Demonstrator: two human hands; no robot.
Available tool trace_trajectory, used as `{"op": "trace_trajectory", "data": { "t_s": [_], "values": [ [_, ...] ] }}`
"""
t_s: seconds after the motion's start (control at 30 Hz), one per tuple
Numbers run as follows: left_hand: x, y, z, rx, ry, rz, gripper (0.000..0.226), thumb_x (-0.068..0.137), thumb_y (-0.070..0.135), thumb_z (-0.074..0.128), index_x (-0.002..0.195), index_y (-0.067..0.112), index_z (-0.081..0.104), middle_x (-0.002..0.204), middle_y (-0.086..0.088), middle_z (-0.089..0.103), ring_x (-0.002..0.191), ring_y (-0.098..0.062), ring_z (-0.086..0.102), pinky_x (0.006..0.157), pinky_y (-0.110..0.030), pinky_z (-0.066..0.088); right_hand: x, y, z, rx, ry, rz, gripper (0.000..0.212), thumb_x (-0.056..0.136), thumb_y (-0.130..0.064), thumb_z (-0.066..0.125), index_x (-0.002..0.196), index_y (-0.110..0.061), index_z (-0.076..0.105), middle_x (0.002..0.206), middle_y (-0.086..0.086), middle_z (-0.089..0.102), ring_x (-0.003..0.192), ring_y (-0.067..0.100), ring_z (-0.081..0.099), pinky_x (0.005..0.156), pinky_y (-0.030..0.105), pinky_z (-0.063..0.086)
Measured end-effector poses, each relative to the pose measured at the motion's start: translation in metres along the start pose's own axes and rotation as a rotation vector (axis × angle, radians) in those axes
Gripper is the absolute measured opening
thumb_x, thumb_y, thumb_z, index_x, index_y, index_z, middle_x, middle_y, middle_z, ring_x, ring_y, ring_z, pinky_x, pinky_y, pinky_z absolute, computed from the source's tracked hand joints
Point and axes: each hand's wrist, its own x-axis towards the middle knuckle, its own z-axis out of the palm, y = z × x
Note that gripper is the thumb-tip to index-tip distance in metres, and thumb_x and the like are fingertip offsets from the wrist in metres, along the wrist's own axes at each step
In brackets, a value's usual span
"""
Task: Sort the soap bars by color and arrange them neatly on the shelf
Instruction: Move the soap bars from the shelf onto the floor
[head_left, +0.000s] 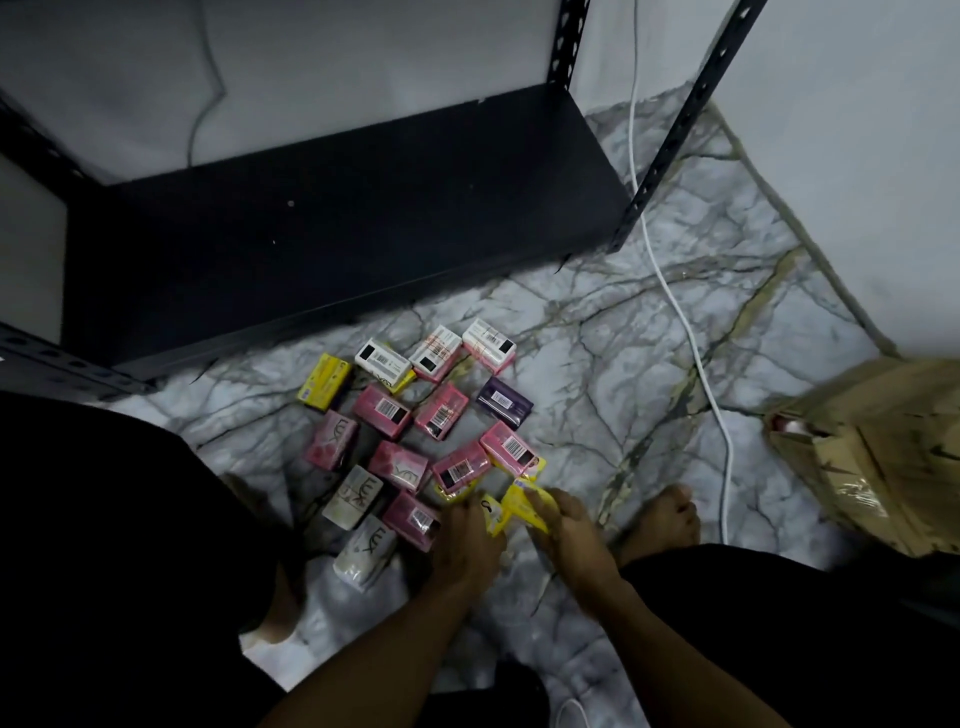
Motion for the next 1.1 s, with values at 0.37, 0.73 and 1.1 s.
{"op": "trace_trajectory", "data": {
  "t_s": [0.37,0.73,1.1],
  "values": [
    [0.015,0.001,0.016,0.038,0.046,-0.027,0.065,0.086,0.051,0.069,0.135,0.012,0.049,0.139,-0.006,0.050,0.129,-0.024,0.047,0.096,-0.034,0.047,0.010,-0.005,0.000,-0.055,0.069,-0.112,0.076,0.081,-0.019,0.079,0.146,-0.025,0.040,0.132,0.018,0.056,0.107,0.036,0.060,0.087,0.041,0.053],
    [0.004,0.013,-0.018,0.032,0.179,0.044,0.045,0.082,0.030,0.067,0.123,0.010,0.059,0.126,-0.010,0.059,0.118,-0.027,0.053,0.093,-0.036,0.048,0.022,-0.041,-0.032,-0.084,0.176,0.054,0.046,0.089,-0.043,0.049,0.123,-0.017,0.067,0.117,0.012,0.067,0.101,0.035,0.064,0.083,0.046,0.055],
    [0.033,-0.010,-0.053,0.177,0.184,0.305,0.057,0.090,0.026,0.068,0.142,0.017,0.048,0.136,-0.008,0.054,0.125,-0.027,0.048,0.101,-0.035,0.042,0.086,-0.065,-0.024,0.000,0.081,0.188,0.045,0.090,-0.017,0.066,0.134,-0.013,0.059,0.128,0.015,0.059,0.115,0.034,0.054,0.096,0.043,0.050]
  ]
}}
